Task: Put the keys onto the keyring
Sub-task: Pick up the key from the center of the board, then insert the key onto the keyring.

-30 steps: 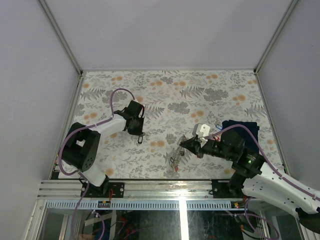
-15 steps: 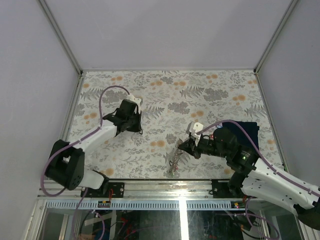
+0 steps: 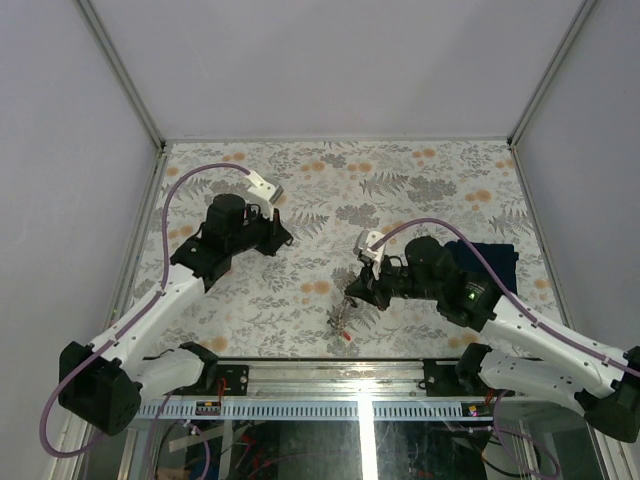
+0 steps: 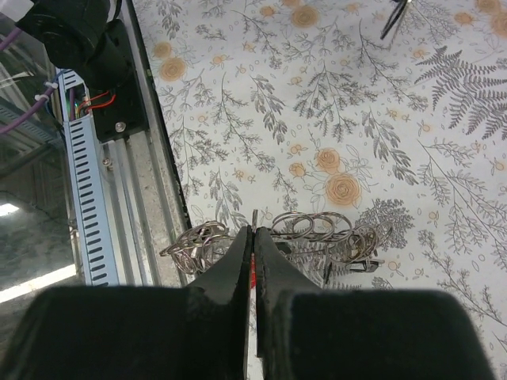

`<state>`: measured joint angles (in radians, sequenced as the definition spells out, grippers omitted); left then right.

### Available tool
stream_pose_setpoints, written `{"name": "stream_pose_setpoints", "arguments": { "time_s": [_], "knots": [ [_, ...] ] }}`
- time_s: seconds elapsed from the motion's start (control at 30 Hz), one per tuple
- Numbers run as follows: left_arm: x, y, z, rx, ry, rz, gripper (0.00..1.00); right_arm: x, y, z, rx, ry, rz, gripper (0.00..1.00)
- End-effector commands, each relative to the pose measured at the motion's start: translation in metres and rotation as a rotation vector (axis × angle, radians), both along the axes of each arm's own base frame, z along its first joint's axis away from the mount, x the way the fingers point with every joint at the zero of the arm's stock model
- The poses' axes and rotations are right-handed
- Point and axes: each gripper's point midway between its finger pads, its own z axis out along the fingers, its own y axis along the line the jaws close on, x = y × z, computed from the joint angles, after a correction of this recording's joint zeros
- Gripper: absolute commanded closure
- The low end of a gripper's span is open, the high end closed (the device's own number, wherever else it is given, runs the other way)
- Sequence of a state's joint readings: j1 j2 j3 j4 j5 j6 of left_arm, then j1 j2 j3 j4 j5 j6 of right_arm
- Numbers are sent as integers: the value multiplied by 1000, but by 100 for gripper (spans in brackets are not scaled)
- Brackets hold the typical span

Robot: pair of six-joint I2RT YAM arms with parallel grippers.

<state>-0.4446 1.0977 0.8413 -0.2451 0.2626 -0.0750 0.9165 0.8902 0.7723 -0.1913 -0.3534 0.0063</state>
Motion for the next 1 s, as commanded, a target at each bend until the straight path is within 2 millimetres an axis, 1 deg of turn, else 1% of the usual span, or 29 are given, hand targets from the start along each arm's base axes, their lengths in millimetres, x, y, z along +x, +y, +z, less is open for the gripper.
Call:
{"name": "stream_pose_setpoints", "arguments": {
  "time_s": [0.0, 0.1, 0.23, 0.33, 0.43, 0.53, 0.63, 0.73, 0.77, 0.87, 0.97],
  "knots": [
    [-20, -30, 48, -46, -170, -290, 100, 4, 24, 62, 159, -103, 67, 100],
    [-37, -40, 65, -76, -217, -416, 100, 5, 30, 72, 175, -124, 91, 100],
    [-57, -54, 85, -77, -292, -513, 100, 4, 33, 81, 211, -156, 108, 100],
    [-64, -59, 104, -77, -336, -548, 100, -2, 32, 86, 247, -177, 135, 100],
    [-68, -63, 128, -70, -415, -540, 100, -8, 28, 95, 287, -209, 151, 100],
    [-71, -65, 145, -68, -469, -540, 100, -14, 27, 103, 334, -231, 172, 100],
    [-77, -66, 155, -79, -497, -556, 100, -12, 24, 110, 382, -223, 202, 100],
    [-75, -64, 162, -100, -493, -508, 100, -5, 12, 122, 480, -150, 237, 100],
    [-74, -63, 163, -104, -488, -493, 100, -5, 7, 131, 524, -162, 258, 100],
    [-69, -59, 166, -136, -485, -426, 100, -8, -2, 142, 569, -184, 308, 100],
    [-71, -60, 171, -183, -465, -405, 100, -16, -9, 153, 595, -280, 334, 100]
  ]
}}
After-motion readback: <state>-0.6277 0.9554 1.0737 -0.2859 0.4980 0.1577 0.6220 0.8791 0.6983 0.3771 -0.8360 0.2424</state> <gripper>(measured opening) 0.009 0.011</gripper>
